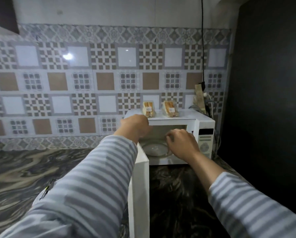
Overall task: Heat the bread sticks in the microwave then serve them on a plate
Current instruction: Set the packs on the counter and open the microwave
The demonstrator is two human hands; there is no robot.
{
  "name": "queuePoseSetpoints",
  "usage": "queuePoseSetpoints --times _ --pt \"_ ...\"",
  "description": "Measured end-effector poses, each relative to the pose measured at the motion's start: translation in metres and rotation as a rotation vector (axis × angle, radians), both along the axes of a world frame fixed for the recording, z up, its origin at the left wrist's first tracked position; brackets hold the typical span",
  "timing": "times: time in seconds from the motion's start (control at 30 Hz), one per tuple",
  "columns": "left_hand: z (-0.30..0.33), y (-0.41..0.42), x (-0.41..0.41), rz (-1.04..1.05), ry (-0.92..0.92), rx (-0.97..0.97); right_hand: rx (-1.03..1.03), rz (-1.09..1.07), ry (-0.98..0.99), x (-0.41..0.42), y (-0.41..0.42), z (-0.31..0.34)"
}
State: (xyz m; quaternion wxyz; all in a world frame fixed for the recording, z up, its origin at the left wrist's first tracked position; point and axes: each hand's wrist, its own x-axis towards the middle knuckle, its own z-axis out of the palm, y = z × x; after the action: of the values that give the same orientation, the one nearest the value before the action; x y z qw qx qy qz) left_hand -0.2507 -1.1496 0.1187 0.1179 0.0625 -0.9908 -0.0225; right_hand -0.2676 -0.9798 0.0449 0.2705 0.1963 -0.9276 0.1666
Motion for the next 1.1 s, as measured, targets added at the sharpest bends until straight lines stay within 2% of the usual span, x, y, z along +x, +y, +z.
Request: queuePoseSetpoints --times 0.23,0.4,0.53,0.77,0.97,1.1 --pt "0.011 0.029 -0.088 0.024 0.149 0.11 -0.118 -0.027 -0.04 -0.097 0.006 0.033" --pt "0.011 0.036 -0.159 0.069 0.248 0.23 -0.07 -0.045 -0.021 -0.176 0.008 0.057" --pt "0.004 0.037 -0.21 0.108 0.337 0.248 -0.115 0.003 -0.056 -0.225 0.011 0.065" --pt "-0.015 0.015 -0.263 0.143 0.282 0.288 -0.199 0.017 -0.189 -0.287 -0.008 0.061" --pt "-0.022 0.004 -0.272 0.198 0.252 0.329 -0.153 -0.028 -0.277 -0.298 -0.017 0.059" --pt "-0.021 -0.002 -0.266 0.233 0.249 0.32 -0.212 -0.042 -0.316 -0.297 -0.018 0.059"
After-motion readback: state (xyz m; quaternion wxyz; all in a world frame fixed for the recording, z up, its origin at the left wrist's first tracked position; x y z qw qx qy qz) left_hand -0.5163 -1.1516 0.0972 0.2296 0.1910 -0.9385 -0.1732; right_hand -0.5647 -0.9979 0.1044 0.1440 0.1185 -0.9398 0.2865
